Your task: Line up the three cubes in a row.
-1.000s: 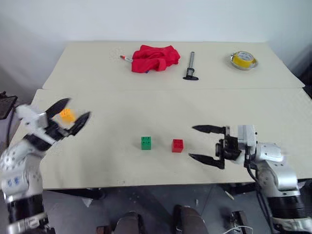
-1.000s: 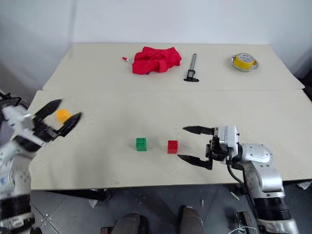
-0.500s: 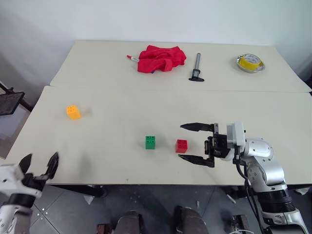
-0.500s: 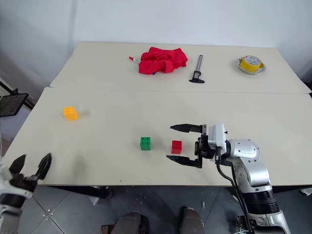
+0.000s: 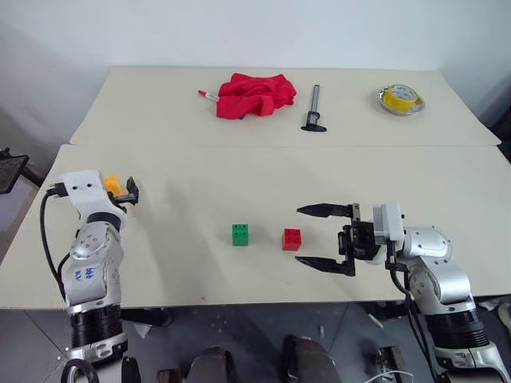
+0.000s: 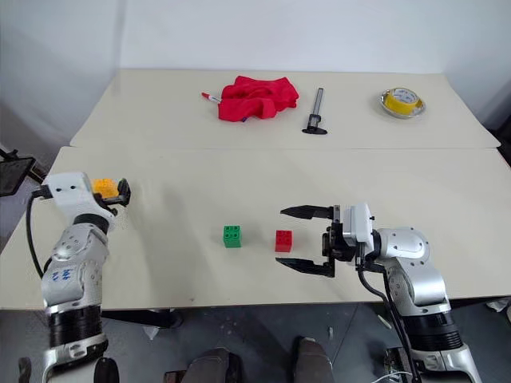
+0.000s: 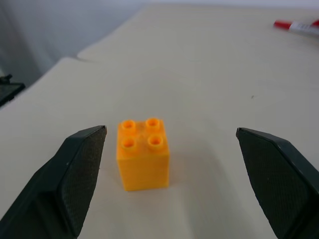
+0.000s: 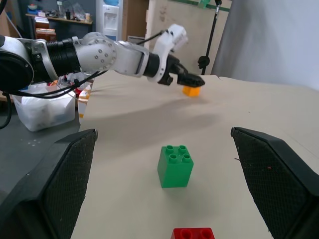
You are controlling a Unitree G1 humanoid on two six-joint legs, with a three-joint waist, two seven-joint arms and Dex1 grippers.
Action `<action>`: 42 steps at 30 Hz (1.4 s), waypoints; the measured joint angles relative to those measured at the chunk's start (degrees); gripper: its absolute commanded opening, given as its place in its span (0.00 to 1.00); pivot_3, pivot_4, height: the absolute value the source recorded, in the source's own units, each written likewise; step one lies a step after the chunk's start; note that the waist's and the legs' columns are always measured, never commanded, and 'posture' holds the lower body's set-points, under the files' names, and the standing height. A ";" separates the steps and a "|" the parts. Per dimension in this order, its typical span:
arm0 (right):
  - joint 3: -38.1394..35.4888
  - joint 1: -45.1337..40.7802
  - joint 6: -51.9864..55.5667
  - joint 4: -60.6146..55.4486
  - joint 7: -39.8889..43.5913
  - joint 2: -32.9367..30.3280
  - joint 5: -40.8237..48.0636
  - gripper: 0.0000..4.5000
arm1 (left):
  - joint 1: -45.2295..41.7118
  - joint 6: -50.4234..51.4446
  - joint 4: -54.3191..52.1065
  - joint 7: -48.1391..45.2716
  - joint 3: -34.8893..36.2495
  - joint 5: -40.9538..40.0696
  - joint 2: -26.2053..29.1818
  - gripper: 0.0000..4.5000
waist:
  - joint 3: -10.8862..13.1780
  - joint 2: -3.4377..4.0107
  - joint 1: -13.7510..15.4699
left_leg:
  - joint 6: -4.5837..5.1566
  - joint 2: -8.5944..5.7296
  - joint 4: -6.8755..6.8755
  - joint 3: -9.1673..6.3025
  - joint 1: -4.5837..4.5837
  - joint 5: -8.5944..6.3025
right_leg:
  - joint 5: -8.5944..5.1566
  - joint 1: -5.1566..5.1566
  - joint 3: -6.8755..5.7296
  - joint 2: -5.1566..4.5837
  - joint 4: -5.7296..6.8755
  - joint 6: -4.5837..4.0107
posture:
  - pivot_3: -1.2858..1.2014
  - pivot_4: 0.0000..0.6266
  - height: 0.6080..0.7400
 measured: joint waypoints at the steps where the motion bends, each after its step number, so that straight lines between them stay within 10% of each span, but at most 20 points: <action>1: -0.03 0.24 0.00 -0.11 -0.26 -0.01 -0.06 1.00 | -0.86 -0.19 1.28 0.27 -0.07 0.34 0.05 0.99 | 0.00 0.00 -0.02 | 0.00 0.00 0.00 0.00 0.00 0.00 | 0.00 0.00 0.00 0.00 0.00 0.00 | 0.52 0.24 1.00; 13: -0.30 2.30 -0.14 -1.54 -3.81 -0.02 -0.26 1.00 | -4.73 -0.87 9.84 -2.25 0.58 0.45 3.29 0.34 | 0.00 0.00 -0.23 | -0.03 0.00 0.01 -0.02 0.00 0.02 | 0.01 0.01 0.00 0.00 0.01 0.02 | 0.52 0.24 1.00; 18: -0.31 2.64 -0.98 -2.03 -4.92 -0.04 -0.71 1.00 | -4.01 -2.43 8.86 -14.87 3.00 -7.64 5.64 0.33 | 0.00 0.00 -0.31 | -0.04 0.01 0.00 -0.01 0.00 0.02 | 0.01 -0.01 0.01 0.00 0.01 0.01 | 0.52 0.24 1.00; 22: -2.16 5.32 -1.13 -2.51 -5.09 -2.26 -0.80 1.00 | 5.70 -4.53 0.28 -55.11 1.33 -22.63 18.72 0.33 | 0.03 0.03 -0.88 | -0.18 0.12 -0.10 0.14 0.00 -0.06 | -0.01 -0.19 -0.01 0.09 0.08 0.00 | 0.52 0.24 1.00; 29: -4.48 5.99 -1.13 -1.24 -3.60 -5.29 -0.79 1.00 | -2.99 -26.84 20.21 -90.09 -13.79 -13.29 28.89 0.33 | 0.10 0.35 0.32 | -0.20 0.11 -0.01 0.27 0.01 0.11 | -0.14 -0.01 0.07 0.21 -0.20 -0.24 | 0.52 0.24 1.00; 42: -4.97 10.06 -1.14 -3.06 -5.80 -5.18 -0.93 1.00 | -14.65 -44.09 39.40 -94.99 -25.78 -8.06 22.62 0.33 | 0.11 0.30 -0.70 | -0.21 0.13 -0.11 0.28 -0.06 0.08 | -0.09 -0.27 0.08 0.21 0.03 -0.15 | 0.52 0.24 1.00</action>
